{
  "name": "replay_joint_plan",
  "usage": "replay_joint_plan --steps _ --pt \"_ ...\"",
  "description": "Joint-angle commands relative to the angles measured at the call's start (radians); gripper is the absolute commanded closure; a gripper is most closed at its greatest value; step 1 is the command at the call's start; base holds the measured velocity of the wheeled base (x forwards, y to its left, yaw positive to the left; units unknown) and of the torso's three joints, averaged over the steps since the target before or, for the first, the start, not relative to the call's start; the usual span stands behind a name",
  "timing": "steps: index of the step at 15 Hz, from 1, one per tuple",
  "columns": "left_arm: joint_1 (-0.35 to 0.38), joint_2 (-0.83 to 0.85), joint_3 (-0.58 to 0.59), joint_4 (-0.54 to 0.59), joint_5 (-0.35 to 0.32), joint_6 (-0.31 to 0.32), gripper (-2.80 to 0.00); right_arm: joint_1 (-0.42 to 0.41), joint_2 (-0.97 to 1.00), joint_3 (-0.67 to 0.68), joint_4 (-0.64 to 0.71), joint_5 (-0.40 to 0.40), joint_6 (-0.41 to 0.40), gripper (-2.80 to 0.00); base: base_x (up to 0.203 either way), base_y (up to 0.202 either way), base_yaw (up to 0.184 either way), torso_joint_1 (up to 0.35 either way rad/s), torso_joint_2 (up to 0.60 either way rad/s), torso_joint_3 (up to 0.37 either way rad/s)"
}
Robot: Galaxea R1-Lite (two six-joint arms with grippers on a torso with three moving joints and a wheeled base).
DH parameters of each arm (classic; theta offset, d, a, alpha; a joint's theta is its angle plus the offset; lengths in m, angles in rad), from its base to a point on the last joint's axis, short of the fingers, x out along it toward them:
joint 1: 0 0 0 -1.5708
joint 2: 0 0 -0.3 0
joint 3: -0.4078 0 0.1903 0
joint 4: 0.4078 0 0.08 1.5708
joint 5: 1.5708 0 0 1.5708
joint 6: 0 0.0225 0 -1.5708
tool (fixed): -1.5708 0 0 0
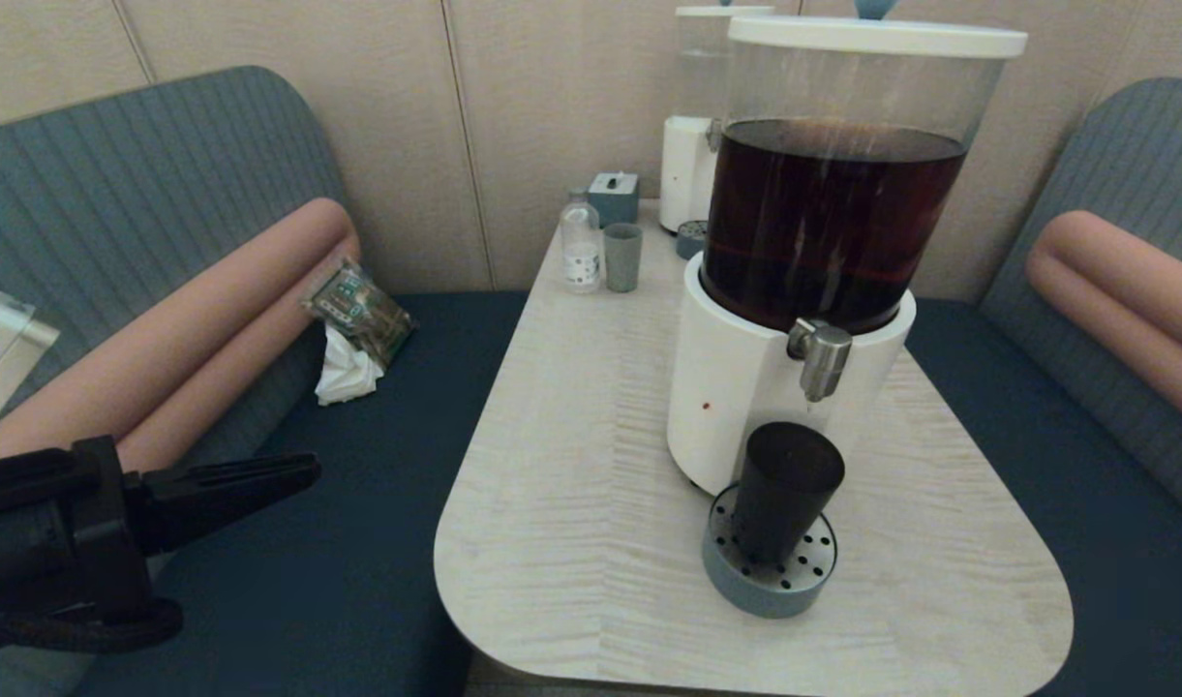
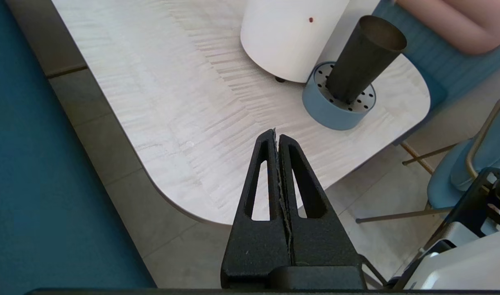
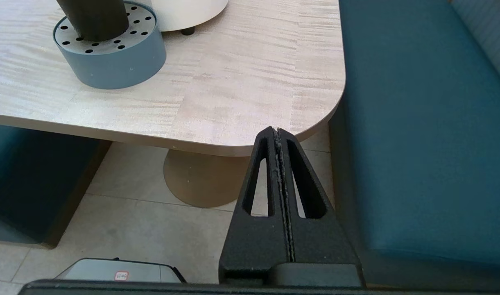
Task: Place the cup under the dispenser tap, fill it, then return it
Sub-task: Turn off the faucet
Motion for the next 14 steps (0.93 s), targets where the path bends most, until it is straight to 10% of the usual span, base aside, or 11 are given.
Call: replay_joint_plan --steps 1,14 --pt "0.0 0.02 -0.013 -0.002 -0.006 0.003 0.0 0.001 0.001 0.0 0.001 0.001 0.001 0.0 0.0 0.0 0.0 0.0 0.0 0.0" --pt "-0.078 0.186 -0.078 -0.113 -0.016 0.003 0.0 0.0 0.001 0.0 0.001 0.001 0.001 0.0 0.0 0.0 0.0 0.0 0.0 0.0"
